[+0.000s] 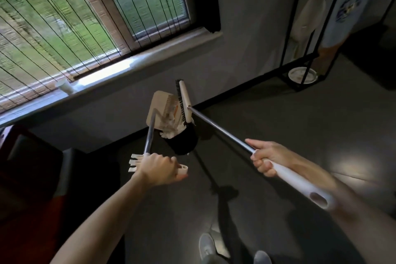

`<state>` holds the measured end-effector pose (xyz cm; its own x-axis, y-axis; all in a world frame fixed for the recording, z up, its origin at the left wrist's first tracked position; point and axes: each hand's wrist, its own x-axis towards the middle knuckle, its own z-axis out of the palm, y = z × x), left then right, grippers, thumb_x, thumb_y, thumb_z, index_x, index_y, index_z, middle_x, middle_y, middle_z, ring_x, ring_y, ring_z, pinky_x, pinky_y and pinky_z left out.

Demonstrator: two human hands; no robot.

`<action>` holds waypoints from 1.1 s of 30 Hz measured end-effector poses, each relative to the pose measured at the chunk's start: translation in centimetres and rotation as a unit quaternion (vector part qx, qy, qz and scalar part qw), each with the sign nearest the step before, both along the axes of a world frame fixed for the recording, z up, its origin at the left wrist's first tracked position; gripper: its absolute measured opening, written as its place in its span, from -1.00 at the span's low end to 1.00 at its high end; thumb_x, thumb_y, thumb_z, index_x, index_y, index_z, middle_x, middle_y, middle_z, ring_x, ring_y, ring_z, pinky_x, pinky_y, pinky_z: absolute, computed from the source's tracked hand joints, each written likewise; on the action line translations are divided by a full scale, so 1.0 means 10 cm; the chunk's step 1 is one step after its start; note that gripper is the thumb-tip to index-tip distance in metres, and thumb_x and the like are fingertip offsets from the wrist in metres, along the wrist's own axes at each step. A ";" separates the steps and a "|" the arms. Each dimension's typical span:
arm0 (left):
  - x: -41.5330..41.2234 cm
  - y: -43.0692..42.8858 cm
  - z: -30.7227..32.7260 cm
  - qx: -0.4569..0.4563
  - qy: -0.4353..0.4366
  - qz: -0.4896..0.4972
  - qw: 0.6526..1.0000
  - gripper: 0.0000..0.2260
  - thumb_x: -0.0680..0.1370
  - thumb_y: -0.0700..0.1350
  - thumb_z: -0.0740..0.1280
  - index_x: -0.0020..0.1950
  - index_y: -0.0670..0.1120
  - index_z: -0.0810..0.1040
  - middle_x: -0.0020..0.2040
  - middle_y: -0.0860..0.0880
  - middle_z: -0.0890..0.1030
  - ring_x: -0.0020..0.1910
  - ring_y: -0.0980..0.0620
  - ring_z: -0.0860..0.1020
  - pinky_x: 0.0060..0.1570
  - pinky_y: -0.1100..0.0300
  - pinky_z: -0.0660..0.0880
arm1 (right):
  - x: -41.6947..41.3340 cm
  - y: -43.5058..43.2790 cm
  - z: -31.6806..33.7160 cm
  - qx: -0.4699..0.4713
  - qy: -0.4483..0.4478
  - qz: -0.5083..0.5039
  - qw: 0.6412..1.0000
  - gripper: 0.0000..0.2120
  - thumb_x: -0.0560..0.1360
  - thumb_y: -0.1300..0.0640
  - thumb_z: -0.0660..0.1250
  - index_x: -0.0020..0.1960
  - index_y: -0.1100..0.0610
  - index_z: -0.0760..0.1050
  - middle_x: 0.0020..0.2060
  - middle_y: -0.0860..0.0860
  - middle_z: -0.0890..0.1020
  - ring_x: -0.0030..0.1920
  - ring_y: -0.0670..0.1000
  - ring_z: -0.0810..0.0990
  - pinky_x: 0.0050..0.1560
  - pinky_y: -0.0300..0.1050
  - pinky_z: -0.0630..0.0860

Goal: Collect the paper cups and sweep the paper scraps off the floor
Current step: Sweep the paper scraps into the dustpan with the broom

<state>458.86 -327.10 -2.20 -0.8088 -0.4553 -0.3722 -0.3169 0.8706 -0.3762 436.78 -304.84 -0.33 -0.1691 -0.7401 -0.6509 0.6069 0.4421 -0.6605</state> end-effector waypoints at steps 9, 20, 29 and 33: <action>0.13 0.31 0.03 -0.026 -0.068 -0.044 0.996 -0.46 0.54 0.33 0.03 0.12 -0.08 0.51 0.07 -0.05 0.65 0.08 -0.11 0.60 0.06 0.08 0.41 | -0.09 0.05 0.09 -0.035 -0.032 -0.020 0.999 -0.38 0.55 0.44 0.06 0.52 0.01 0.14 -0.52 0.05 0.35 -0.66 -0.14 0.30 -0.72 -0.32 0.27; 0.18 0.25 0.17 -0.039 -0.111 -0.135 0.984 -0.56 0.62 0.21 -0.01 0.17 -0.05 0.49 0.14 -0.04 0.59 0.10 -0.09 0.59 0.02 0.08 0.44 | 0.06 0.05 0.10 -0.026 -0.050 -0.023 0.998 -0.38 0.56 0.44 0.04 0.53 0.01 0.11 -0.54 0.05 0.36 -0.68 -0.15 0.29 -0.72 -0.34 0.26; 0.61 0.17 -0.03 -0.066 -0.008 -0.181 0.981 -0.59 0.30 0.39 0.15 -0.53 0.14 0.53 -0.60 0.12 0.44 -0.69 0.14 0.42 -0.59 0.35 0.23 | 0.02 0.13 0.23 -0.048 -0.059 -0.020 0.997 -0.41 0.57 0.42 0.02 0.51 0.00 0.14 -0.55 0.03 0.34 -0.68 -0.16 0.29 -0.74 -0.34 0.25; 0.54 0.33 0.04 -0.031 0.027 -0.205 0.978 -0.62 0.06 0.39 0.48 -0.53 0.11 0.52 -0.59 0.09 0.45 -0.69 0.12 0.43 -0.56 0.36 0.29 | 0.04 0.16 0.26 -0.049 -0.051 -0.019 0.997 -0.40 0.57 0.43 0.03 0.52 0.01 0.13 -0.54 0.04 0.35 -0.68 -0.16 0.28 -0.72 -0.37 0.24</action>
<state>464.22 -323.76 -1.81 -0.9456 -0.1088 -0.3066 0.0337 0.9047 -0.4247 437.16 -303.27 2.30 -0.1350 -0.7953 -0.5910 0.6877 0.3541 -0.6337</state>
